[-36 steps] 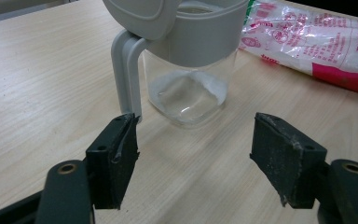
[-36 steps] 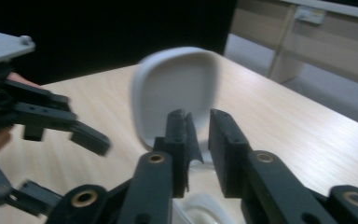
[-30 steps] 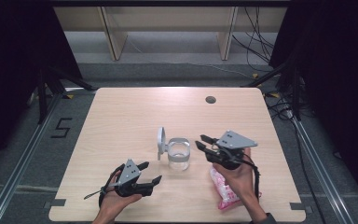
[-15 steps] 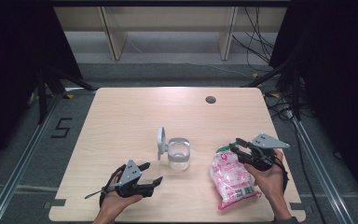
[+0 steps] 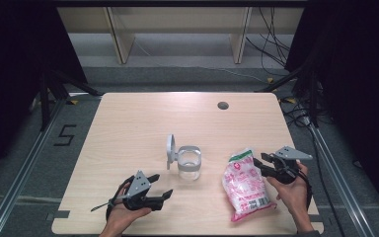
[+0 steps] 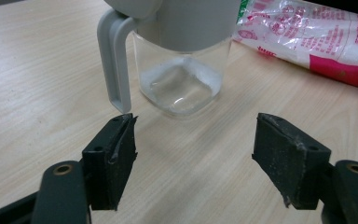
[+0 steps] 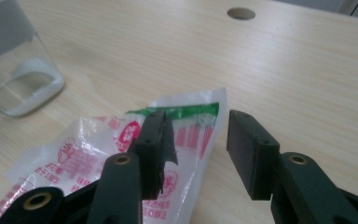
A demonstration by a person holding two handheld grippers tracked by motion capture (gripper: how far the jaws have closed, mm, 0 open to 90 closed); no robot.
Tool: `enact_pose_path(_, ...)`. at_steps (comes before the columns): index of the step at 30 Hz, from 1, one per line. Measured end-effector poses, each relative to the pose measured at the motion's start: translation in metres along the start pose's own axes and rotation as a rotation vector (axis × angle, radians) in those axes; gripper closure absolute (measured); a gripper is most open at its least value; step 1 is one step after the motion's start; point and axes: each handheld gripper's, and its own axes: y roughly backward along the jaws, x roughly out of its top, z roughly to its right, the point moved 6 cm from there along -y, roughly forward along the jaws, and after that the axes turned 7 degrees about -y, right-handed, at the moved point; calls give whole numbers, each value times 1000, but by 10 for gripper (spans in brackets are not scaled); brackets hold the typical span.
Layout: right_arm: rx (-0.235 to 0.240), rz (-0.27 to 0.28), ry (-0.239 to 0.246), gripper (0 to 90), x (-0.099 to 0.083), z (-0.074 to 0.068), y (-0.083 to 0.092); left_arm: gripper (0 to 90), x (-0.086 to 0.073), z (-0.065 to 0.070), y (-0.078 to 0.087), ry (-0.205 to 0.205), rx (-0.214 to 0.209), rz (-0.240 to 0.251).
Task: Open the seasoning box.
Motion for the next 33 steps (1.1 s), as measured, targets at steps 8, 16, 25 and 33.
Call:
enact_pose_path(8,-5,-56,-5,563,-5,3,-6,290,-2,1,0,-19,1,-16)
enact_pose_path(16,3,-71,-12,566,-9,4,-13,288,-2,2,-1,-10,-7,-12)
enact_pose_path(25,41,-100,-19,580,-16,6,-22,287,-3,2,-1,-21,-2,-25)
enact_pose_path(33,49,-136,-27,628,-21,5,-28,287,-3,2,-3,-22,-3,-17)
